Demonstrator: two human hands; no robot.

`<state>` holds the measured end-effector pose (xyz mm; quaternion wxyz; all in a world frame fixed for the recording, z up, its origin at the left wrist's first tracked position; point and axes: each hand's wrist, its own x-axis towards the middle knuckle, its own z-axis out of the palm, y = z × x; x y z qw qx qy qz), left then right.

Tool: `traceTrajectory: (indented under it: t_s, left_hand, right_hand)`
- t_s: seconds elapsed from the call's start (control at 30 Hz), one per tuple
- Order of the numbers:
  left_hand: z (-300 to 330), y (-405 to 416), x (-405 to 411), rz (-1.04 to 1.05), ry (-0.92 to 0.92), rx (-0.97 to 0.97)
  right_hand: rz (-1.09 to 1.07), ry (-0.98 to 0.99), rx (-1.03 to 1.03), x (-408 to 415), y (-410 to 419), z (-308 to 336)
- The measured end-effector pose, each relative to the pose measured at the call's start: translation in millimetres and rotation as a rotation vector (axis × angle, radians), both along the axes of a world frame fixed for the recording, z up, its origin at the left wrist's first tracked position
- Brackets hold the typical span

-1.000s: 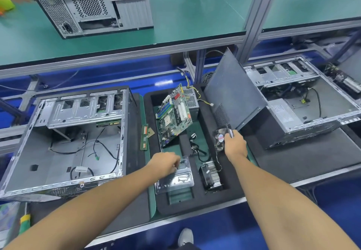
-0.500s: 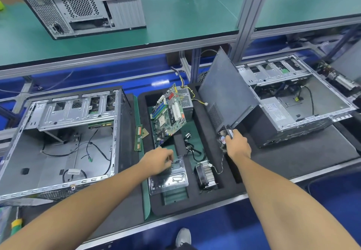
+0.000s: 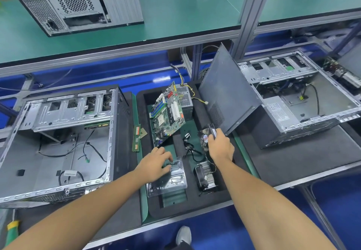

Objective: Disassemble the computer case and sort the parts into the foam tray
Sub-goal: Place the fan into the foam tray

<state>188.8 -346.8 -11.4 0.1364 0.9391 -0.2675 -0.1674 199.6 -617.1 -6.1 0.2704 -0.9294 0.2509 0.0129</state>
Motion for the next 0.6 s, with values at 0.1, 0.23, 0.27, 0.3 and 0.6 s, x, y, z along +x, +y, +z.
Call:
traceTrajectory:
  t_s: [0.1, 0.23, 0.27, 0.3, 0.6]
  left_hand:
    - [2, -16, 0, -0.043, -0.024, -0.070]
    - [8, -54, 8, -0.016, -0.022, -0.111]
    - [9, -60, 10, 0.008, -0.023, -0.109]
    - [8, -65, 11, 0.035, -0.019, -0.105]
    - [7, -40, 13, 0.111, 0.016, 0.057]
  right_hand:
    - [0.022, 0.008, -0.079, 0, -29, 6]
    - [0.053, 0.049, -0.045, -7, -56, 5]
    - [0.055, 0.040, 0.000, -8, -56, 5]
    - [0.059, 0.031, 0.046, -8, -52, 5]
    - [0.022, 0.089, 0.285, 26, 20, -2]
